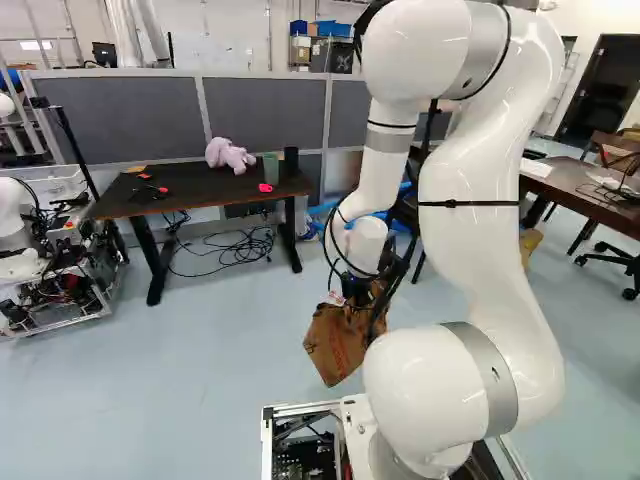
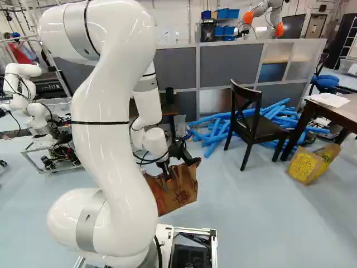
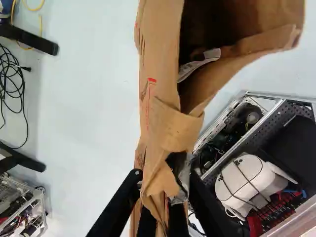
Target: Pick up the bag on the ground and place it on the table
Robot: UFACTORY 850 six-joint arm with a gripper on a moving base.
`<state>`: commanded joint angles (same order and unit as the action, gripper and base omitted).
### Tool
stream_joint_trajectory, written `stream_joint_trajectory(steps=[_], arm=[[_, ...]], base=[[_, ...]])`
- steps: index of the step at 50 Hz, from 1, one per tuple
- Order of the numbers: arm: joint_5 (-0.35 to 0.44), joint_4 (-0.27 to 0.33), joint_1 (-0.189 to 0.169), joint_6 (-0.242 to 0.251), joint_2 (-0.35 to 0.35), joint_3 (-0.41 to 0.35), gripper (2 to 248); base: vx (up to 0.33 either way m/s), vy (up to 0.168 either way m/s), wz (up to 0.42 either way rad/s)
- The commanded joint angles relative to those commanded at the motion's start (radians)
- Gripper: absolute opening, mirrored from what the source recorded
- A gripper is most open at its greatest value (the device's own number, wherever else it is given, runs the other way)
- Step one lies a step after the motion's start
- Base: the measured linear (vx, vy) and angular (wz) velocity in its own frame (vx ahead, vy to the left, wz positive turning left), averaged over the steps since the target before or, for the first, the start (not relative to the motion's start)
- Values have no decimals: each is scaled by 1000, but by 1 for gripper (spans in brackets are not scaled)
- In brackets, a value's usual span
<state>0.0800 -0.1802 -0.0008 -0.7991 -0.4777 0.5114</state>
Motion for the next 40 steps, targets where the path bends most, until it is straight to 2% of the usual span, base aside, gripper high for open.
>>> stream_joint_trajectory(steps=[40], arm=[[-152,0,-9,0,183,-36,21]], base=[[0,0,0]])
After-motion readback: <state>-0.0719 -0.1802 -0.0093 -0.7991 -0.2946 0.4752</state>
